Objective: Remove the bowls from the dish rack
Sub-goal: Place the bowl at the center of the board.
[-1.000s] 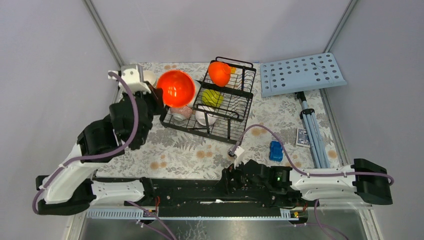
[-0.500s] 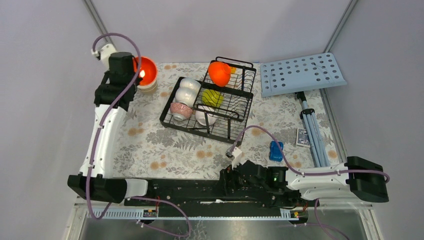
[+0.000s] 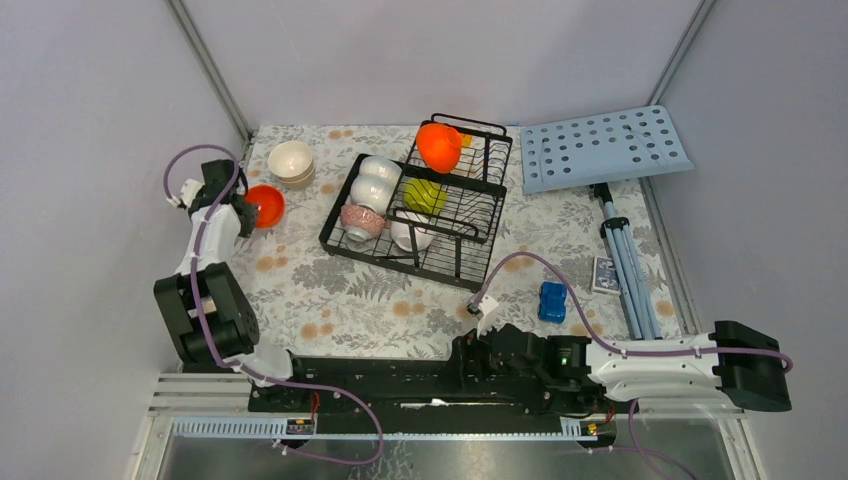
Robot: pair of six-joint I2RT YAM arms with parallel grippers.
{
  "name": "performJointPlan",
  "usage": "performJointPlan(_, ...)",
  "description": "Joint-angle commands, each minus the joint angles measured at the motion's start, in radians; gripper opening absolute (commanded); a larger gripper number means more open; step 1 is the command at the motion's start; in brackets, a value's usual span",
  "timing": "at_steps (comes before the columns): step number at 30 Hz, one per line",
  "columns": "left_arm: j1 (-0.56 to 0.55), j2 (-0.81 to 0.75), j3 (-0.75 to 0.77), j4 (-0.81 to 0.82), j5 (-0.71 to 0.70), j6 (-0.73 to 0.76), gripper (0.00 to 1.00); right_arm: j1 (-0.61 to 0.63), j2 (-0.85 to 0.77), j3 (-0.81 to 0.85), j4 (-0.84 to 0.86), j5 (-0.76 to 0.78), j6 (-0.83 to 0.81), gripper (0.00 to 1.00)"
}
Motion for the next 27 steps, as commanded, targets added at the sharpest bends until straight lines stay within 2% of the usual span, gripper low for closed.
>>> performJointPlan(1, 0.012, 0.015, -0.024, 0.159, 0.036, -0.067, 0.0, 0.007, -0.059, -0.039, -0.014, 0.057, 0.042, 0.87)
performJointPlan(7, 0.063, 0.124, 0.007, 0.151, 0.078, -0.106, 0.0, 0.007, -0.092, -0.073, -0.001, 0.069, 0.049, 0.88)
performJointPlan(12, 0.072, 0.179, 0.049, 0.148, 0.061, -0.088, 0.0, 0.007, -0.095, -0.079, 0.008, 0.09, 0.033, 0.88)
performJointPlan(27, 0.073, 0.245, 0.031, 0.193, 0.02, -0.105, 0.0, 0.007, -0.062, -0.071, 0.0, 0.099, 0.018, 0.88)
